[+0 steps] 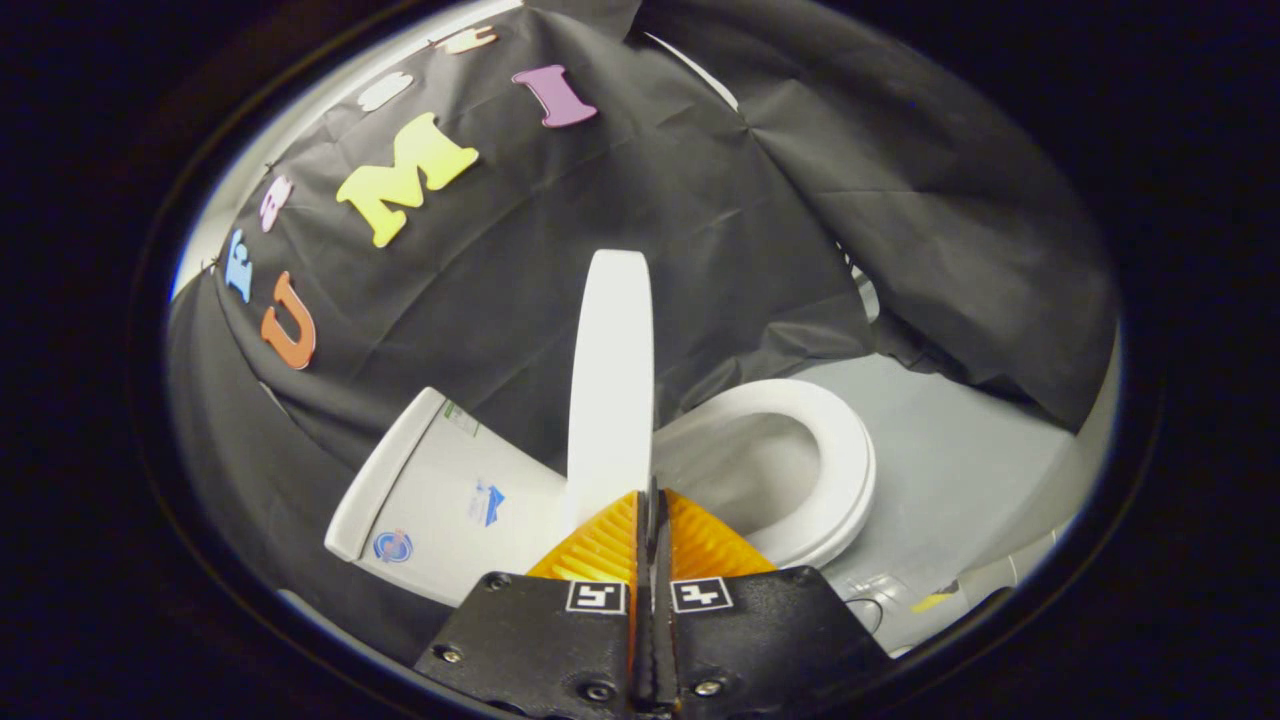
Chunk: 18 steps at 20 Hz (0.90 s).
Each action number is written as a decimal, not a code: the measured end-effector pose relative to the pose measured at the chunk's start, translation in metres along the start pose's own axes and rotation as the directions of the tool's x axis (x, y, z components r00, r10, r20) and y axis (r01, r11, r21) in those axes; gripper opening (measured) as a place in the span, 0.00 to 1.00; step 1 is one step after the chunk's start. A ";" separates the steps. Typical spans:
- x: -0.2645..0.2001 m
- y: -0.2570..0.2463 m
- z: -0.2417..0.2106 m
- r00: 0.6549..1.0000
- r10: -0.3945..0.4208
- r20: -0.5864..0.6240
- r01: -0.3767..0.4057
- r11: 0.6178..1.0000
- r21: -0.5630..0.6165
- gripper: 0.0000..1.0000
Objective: Open the toilet lid.
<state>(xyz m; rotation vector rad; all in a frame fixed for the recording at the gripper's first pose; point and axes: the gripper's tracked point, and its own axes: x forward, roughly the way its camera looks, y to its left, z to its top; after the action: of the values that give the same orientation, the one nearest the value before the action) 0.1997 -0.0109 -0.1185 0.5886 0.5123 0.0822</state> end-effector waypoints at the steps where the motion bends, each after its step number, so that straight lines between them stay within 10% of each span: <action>1: -0.001 0.004 0.000 1.000 0.000 0.001 0.000 1.000 -0.009 0.04; 18: -0.010 0.063 -0.003 0.999 -0.017 0.038 0.023 0.983 -0.181 0.04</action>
<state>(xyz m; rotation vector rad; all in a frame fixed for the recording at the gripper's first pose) 0.1944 0.0405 -0.0817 0.4062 0.4693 0.0975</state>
